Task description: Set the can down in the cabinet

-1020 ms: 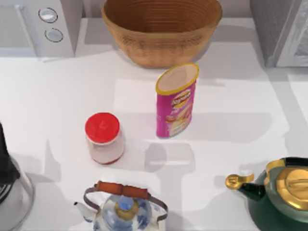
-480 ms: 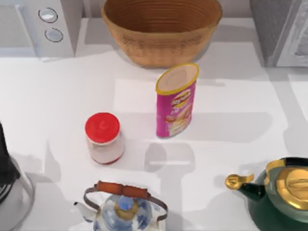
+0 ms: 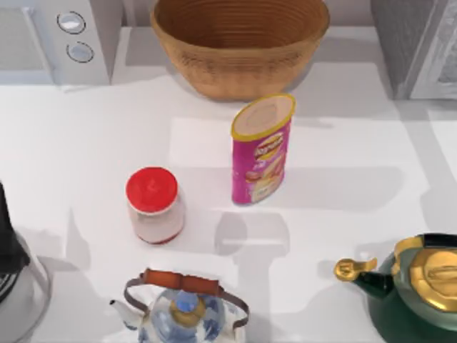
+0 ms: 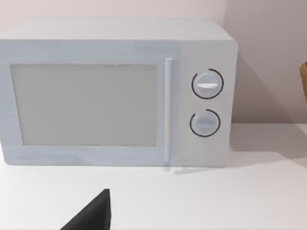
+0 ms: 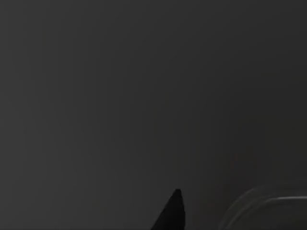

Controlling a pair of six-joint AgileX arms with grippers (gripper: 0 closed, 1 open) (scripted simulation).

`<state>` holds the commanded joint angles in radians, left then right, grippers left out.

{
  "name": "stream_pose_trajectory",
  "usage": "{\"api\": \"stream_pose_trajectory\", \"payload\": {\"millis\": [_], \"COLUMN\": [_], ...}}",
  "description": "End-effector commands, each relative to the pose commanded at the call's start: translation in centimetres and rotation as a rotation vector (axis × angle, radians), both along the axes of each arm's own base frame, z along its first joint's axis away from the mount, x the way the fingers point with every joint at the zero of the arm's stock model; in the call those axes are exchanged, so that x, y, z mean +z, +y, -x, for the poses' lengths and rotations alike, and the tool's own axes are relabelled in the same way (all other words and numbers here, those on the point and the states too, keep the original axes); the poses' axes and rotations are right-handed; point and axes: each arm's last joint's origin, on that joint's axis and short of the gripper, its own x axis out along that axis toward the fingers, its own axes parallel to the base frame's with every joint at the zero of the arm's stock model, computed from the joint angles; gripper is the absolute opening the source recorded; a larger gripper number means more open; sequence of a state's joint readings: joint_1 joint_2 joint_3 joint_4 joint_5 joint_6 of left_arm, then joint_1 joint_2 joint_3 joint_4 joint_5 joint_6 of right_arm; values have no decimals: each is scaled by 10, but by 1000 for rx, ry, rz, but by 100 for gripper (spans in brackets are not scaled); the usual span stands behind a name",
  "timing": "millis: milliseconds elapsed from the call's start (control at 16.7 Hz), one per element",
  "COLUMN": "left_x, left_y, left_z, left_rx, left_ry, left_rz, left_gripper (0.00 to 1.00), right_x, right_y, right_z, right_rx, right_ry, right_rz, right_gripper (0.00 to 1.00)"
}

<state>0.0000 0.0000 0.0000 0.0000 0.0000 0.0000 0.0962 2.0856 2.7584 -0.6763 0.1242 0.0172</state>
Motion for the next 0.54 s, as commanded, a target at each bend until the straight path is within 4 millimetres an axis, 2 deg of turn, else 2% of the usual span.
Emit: {"api": "stream_pose_trajectory", "payload": {"millis": [180,540], "left_x": [0,0], "left_y": [0,0], "left_z": [0,0], "left_rx": [0,0], "left_ry": [0,0], "left_rz": [0,0], "left_gripper": [100,100], "right_x": [0,0], "right_y": [0,0], "right_z": [0,0], "right_rx": [0,0], "right_ry": [0,0], "right_rz": [0,0], "right_gripper": [98,100]}}
